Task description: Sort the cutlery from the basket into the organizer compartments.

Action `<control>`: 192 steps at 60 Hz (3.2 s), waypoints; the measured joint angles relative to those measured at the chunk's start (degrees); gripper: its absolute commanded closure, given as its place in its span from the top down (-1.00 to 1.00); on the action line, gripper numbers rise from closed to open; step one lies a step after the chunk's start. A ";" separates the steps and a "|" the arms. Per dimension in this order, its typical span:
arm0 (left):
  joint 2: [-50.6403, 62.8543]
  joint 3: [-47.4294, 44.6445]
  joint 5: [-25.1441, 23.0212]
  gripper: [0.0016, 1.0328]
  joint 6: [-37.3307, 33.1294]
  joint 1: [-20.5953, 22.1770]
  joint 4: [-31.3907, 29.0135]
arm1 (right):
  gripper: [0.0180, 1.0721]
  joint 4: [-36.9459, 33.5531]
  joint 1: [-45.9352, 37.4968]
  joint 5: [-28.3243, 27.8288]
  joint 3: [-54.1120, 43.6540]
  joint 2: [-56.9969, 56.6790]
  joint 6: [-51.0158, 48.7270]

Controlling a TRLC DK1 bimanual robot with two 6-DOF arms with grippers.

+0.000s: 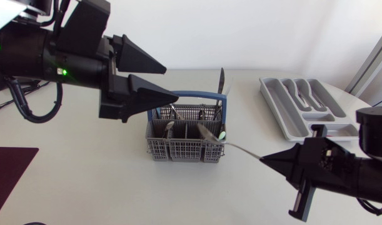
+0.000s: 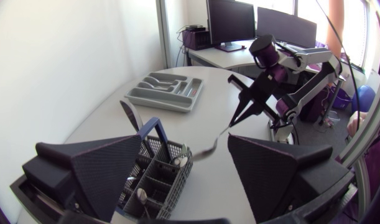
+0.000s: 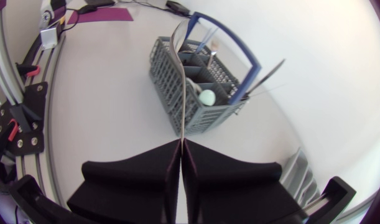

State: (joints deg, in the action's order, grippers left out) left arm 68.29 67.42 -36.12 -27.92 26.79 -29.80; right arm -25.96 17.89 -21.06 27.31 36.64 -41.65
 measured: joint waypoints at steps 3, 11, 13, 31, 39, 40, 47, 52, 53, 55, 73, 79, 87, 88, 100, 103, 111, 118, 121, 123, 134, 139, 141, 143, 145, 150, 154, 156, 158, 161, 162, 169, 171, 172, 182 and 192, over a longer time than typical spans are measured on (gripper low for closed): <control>-0.85 -1.60 1.86 0.88 0.81 0.00 1.33 | -0.89 1.95 -3.43 -0.72 0.00 -0.66 0.02; -2.36 -5.01 6.54 0.88 1.81 0.42 4.59 | -0.89 8.59 -9.99 -1.09 0.00 -2.40 1.16; -2.64 -5.84 7.65 0.88 2.23 0.76 5.42 | -0.89 10.71 -11.21 -0.52 0.00 -2.89 1.42; -3.82 -8.90 10.80 0.88 4.04 2.27 7.85 | -0.89 28.89 -11.98 19.12 -1.14 -0.37 3.98; -3.82 -8.96 12.09 0.88 4.44 2.82 7.85 | -0.89 33.79 -12.39 25.16 -1.07 6.51 5.05; -3.85 -8.98 12.39 0.88 4.46 2.99 7.85 | -0.89 34.29 -12.52 25.77 -1.03 7.52 5.25; -3.87 -9.33 14.60 0.88 4.87 4.33 7.85 | -0.89 37.05 -14.67 29.07 -0.22 16.41 5.75; -3.89 -9.90 15.69 0.88 5.05 5.16 7.82 | -0.89 38.82 -15.65 31.39 0.90 22.32 5.88; -3.91 -10.03 15.96 0.88 5.05 5.27 7.82 | -0.89 39.21 -15.78 31.87 1.14 23.34 5.88; -4.00 -10.40 16.79 0.88 5.05 5.60 7.82 | -0.89 40.44 -15.82 33.27 1.88 26.36 5.88; -4.15 -12.17 18.69 0.88 5.05 6.40 7.80 | -0.89 44.70 -16.04 43.43 13.88 47.93 5.79; -4.17 -12.81 18.73 0.88 5.05 6.40 7.80 | -0.89 45.27 -16.81 45.13 18.25 53.64 5.62; -4.26 -13.40 18.91 0.88 5.05 6.32 7.74 | -0.89 45.72 -18.49 46.86 24.20 60.48 5.35; -4.28 -13.44 18.91 0.88 5.05 6.27 7.72 | -0.89 45.86 -18.73 46.95 24.94 61.26 5.35; -4.72 -13.75 18.91 0.88 5.03 5.51 7.82 | -0.89 45.90 -21.70 48.19 33.88 70.47 4.72; -4.94 -14.19 18.95 0.88 5.03 5.51 7.80 | -0.89 45.86 -22.27 48.28 36.09 72.65 4.48; -5.31 -15.04 18.95 0.88 5.03 5.53 7.78 | -0.89 45.40 -23.28 48.59 41.00 77.48 4.28; -5.46 -15.39 18.95 0.88 5.03 5.53 7.74 | -0.89 44.15 -23.65 49.13 44.76 81.22 4.28; -5.53 -15.47 18.95 0.88 5.01 5.51 7.65 | -0.89 43.95 -23.74 49.44 46.10 82.62 4.28; -5.66 -15.58 18.97 0.88 5.01 5.53 7.65 | -0.89 43.76 -23.93 49.44 46.77 83.49 4.28; -6.05 -16.06 18.95 0.88 4.96 5.53 7.39 | -0.89 42.25 -24.81 49.68 49.96 87.76 4.28; -6.05 -16.06 18.95 0.88 4.96 5.53 7.39 | -0.89 42.12 -25.16 49.68 50.56 88.72 4.28; -6.05 -16.06 18.95 0.88 4.94 5.53 7.39 | -0.89 41.94 -25.16 49.68 50.75 89.05 4.28; -6.05 -16.06 18.95 0.88 4.83 5.53 7.37 | -0.89 41.68 -25.18 49.68 50.95 89.37 4.28; -6.05 -16.06 18.95 0.88 4.83 5.53 7.37 | -0.89 41.51 -25.20 49.64 51.08 89.61 4.28; -6.05 -16.06 18.95 0.88 4.81 5.53 7.34 | -0.89 41.35 -25.20 49.62 51.12 89.83 4.28; -6.05 -16.06 18.95 0.88 4.81 5.53 7.17 | -0.89 41.35 -25.20 49.59 51.12 89.83 4.28; -6.05 -16.06 18.95 0.88 4.81 5.53 7.17 | -0.88 41.38 -25.20 49.59 51.15 89.94 4.26; -6.05 -16.06 18.95 0.88 4.81 5.53 7.08 | -0.83 41.35 -25.20 49.42 51.32 90.05 4.26; -6.14 -16.06 18.97 0.88 4.81 5.53 6.78 | -0.64 41.35 -25.29 49.27 51.78 90.36 4.26; -6.16 -16.06 18.95 0.88 4.81 5.53 6.69 | -0.56 41.35 -25.38 49.13 51.91 90.47 4.26; -6.56 -16.06 18.95 0.88 4.79 5.53 6.14 | -0.29 41.35 -25.57 48.04 52.11 90.58 4.31; -6.67 -16.06 18.95 0.88 4.79 5.53 6.10 | -0.23 41.35 -25.57 47.89 52.11 90.55 4.33; -6.71 -16.06 18.97 0.88 4.79 5.53 6.03 | -0.16 41.35 -25.57 47.74 52.11 90.55 4.33; -6.86 -16.06 18.97 0.88 4.79 5.60 5.90 | 0.04 41.11 -25.77 45.88 50.97 88.72 4.61; -6.86 -16.06 20.02 0.88 4.76 6.21 5.88 | 0.14 39.71 -26.23 43.65 48.24 82.77 5.90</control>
State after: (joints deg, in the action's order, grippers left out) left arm 61.43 51.35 -16.10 -23.16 32.99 -23.92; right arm 13.76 -8.34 22.59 75.55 119.42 -35.75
